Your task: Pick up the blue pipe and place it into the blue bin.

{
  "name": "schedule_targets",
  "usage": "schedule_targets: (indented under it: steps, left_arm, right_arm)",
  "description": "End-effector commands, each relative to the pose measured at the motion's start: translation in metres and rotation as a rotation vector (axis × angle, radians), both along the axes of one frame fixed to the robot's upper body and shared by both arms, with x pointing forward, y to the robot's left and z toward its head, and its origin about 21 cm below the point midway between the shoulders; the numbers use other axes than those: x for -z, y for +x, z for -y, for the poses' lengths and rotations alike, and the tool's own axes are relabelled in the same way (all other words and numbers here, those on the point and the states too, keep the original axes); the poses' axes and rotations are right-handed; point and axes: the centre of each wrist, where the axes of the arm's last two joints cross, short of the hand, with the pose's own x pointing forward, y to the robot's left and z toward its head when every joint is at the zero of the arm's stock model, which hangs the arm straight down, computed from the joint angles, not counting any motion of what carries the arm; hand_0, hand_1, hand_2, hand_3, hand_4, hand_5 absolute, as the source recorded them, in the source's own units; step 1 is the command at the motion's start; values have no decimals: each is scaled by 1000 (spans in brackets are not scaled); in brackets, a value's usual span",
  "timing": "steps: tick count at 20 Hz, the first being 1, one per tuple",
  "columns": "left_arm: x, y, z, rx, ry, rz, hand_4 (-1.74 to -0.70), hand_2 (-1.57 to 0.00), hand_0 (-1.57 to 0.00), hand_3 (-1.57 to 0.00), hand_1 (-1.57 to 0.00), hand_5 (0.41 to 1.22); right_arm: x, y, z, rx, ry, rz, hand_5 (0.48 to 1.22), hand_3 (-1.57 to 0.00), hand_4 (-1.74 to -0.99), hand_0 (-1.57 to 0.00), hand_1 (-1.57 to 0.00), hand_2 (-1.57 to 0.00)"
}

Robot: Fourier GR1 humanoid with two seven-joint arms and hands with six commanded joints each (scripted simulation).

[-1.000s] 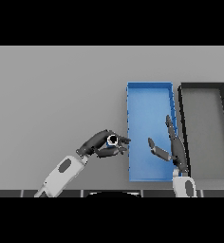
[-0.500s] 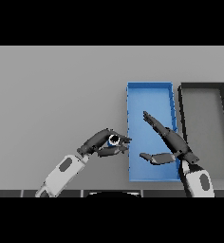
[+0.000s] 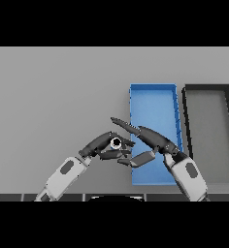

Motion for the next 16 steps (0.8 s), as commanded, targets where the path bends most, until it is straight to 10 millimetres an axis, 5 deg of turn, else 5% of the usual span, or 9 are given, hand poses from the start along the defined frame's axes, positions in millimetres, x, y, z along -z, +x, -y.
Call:
schedule_targets:
  steps: [1, 8, 10, 11, 12, 13, 15, 16]
  left_arm:
    - [2, 1, -4, 1, -4, 1, -1741, -1571, -1571, -1525, -1571, 1221]
    - [4, -1, -5, 4, 19, -18, -1736, -1571, -1571, -1484, -1571, 1221]
    - [2, 2, -7, 12, 158, 12, -1682, -1063, -1182, -1030, -1078, 1221]
    - [-1, 1, -7, 25, 222, -6, -1552, -850, -991, -824, -878, 1221]
    - [-4, 1, -8, 9, 254, -13, -1480, -680, -818, -659, -706, 1221]
    - [-2, 2, -9, -2, 227, -10, -1533, -686, -776, -583, -706, 1221]
    - [0, 2, -7, -26, 185, -6, -1607, -969, -1063, -939, -1017, 1221]
    - [0, 2, -6, -18, 161, -17, -1634, -1051, -1164, -1065, -1128, 1221]
  right_arm:
    - [0, 1, -4, -24, 0, 2, 532, 1, -1230, 1, 1, 1]
    - [-7, 27, -43, -115, -36, -11, 506, -46, -1245, -53, -84, -102]
    - [-11, 28, -52, -157, -49, -9, 507, -296, -1335, -345, -375, -379]
    - [-11, 30, -59, -168, -57, -6, 508, -440, -1362, -527, -534, -531]
    - [-10, 31, -61, -189, -48, 3, 522, -635, -1430, -718, -699, -739]
    - [-10, 32, -64, -209, -32, -1, 550, -768, -1486, -888, -873, -905]
    - [-6, 33, -67, -255, 13, -36, 666, -957, -1562, -1134, -1124, -1145]
    - [-4, 34, -67, -265, 30, -53, 728, -1080, -1526, -1221, -1214, -1230]
